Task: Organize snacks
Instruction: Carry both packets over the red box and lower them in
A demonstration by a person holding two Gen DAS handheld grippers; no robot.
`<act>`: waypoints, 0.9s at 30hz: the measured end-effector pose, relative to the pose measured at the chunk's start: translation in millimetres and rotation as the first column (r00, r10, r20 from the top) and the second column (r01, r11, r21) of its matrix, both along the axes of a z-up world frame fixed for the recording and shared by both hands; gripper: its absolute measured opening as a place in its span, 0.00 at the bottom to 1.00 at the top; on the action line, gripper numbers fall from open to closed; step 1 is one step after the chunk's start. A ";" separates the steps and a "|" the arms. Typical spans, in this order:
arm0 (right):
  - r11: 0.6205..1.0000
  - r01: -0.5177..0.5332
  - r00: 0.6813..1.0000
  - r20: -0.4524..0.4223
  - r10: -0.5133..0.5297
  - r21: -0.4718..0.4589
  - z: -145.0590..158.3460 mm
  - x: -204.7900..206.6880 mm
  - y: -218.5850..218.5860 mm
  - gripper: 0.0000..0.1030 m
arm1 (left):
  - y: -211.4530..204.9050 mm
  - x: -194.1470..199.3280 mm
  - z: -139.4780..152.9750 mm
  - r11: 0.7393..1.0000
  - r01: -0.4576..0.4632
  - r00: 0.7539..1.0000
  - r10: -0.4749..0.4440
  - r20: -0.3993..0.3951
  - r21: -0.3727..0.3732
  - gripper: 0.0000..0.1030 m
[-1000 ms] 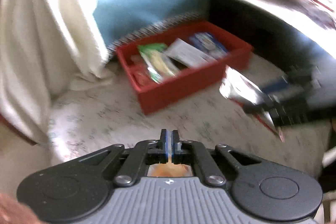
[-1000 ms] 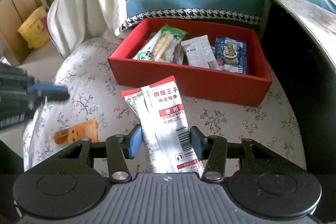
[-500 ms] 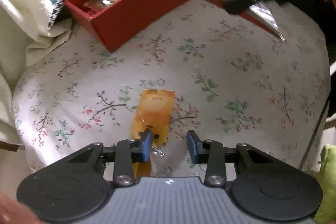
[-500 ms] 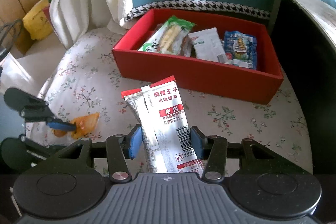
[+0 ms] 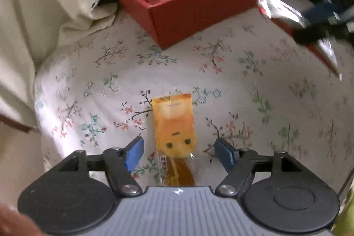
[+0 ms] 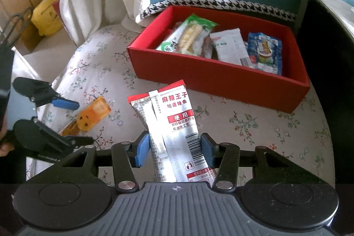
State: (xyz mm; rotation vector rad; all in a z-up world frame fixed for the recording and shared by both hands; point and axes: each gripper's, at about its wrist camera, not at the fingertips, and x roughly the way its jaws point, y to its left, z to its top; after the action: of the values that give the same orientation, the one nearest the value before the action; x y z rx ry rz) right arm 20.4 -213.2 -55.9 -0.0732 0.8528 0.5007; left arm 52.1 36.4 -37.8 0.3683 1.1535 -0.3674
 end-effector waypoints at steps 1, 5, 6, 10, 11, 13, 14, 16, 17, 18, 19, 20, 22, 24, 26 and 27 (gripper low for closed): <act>1.000 -0.005 1.000 0.006 0.005 0.002 1.3 -0.2 1.1 0.56 | 3.3 4.1 -0.7 0.999 -0.033 0.999 0.032 -0.028 -0.038 0.53; 1.000 -0.012 1.000 0.020 0.012 0.011 7.0 -2.3 2.4 0.56 | -4.0 1.7 4.8 0.994 -0.079 0.996 0.076 -0.038 -0.070 0.12; 1.000 -0.011 1.000 0.022 0.011 0.016 7.8 -2.6 1.6 0.56 | -7.2 -1.2 5.9 0.993 -0.085 0.996 0.082 -0.036 -0.079 0.11; 0.999 0.010 0.999 0.044 -0.011 0.040 13.9 -4.5 -5.5 0.56 | -7.2 -8.0 25.8 0.984 -0.111 0.993 0.116 0.027 -0.140 0.08; 0.999 0.018 0.998 0.052 -0.020 0.046 16.1 -4.4 -7.6 0.56 | -5.5 -7.7 31.5 0.977 -0.123 0.991 0.131 0.037 -0.173 0.08; 0.998 0.036 0.997 0.071 -0.041 0.059 20.8 -4.2 -11.0 0.56 | -3.2 -8.1 44.8 0.961 -0.142 0.985 0.160 0.060 -0.236 0.08; 0.997 0.045 0.995 0.086 -0.051 0.068 24.8 -3.7 -12.6 0.56 | -4.1 -8.5 51.6 0.956 -0.143 0.982 0.169 0.082 -0.254 0.08; 0.994 0.061 0.991 0.113 -0.071 0.089 33.4 -1.2 -15.5 0.55 | -6.7 -6.0 62.9 0.946 -0.140 0.976 0.181 0.119 -0.293 0.08; 0.993 0.070 0.989 0.123 -0.082 0.098 36.8 0.1 -16.9 0.55 | -8.0 -3.0 68.3 0.939 -0.140 0.973 0.190 0.132 -0.315 0.08; 0.991 0.082 0.986 0.138 -0.096 0.106 40.9 1.9 -18.5 0.55 | -9.5 0.4 72.5 0.933 -0.140 0.970 0.197 0.145 -0.332 0.08; 0.989 0.097 0.981 0.157 -0.114 0.110 45.6 4.4 -19.9 0.55 | -11.7 5.6 77.0 0.929 -0.136 0.966 0.202 0.164 -0.344 0.08; 0.988 0.108 0.977 0.170 -0.126 0.113 49.8 7.5 -21.2 0.55 | -12.5 12.0 79.6 0.926 -0.133 0.962 0.206 0.179 -0.352 0.08; 0.982 0.132 0.970 0.185 -0.156 0.132 57.4 16.2 -25.1 0.55 | -15.8 24.9 85.4 0.918 -0.136 0.953 0.224 0.203 -0.372 0.08; 0.978 0.155 0.963 0.198 -0.181 0.140 61.9 26.0 -27.3 0.55 | -17.8 40.9 88.6 0.905 -0.147 0.946 0.246 0.210 -0.399 0.08; 0.974 0.174 0.957 0.209 -0.201 0.143 64.9 38.0 -27.5 0.55 | -23.9 57.7 90.9 0.899 -0.158 0.937 0.267 0.226 -0.408 0.08; 0.973 0.181 0.954 0.216 -0.208 0.141 65.7 44.6 -26.9 0.55 | -27.8 66.7 91.2 0.899 -0.162 0.932 0.275 0.236 -0.407 0.08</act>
State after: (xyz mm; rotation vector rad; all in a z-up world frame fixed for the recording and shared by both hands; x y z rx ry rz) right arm 64.9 -240.1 9.8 0.0624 0.5939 0.3483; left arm 118.9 8.7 53.4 -0.0553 0.8012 -0.3163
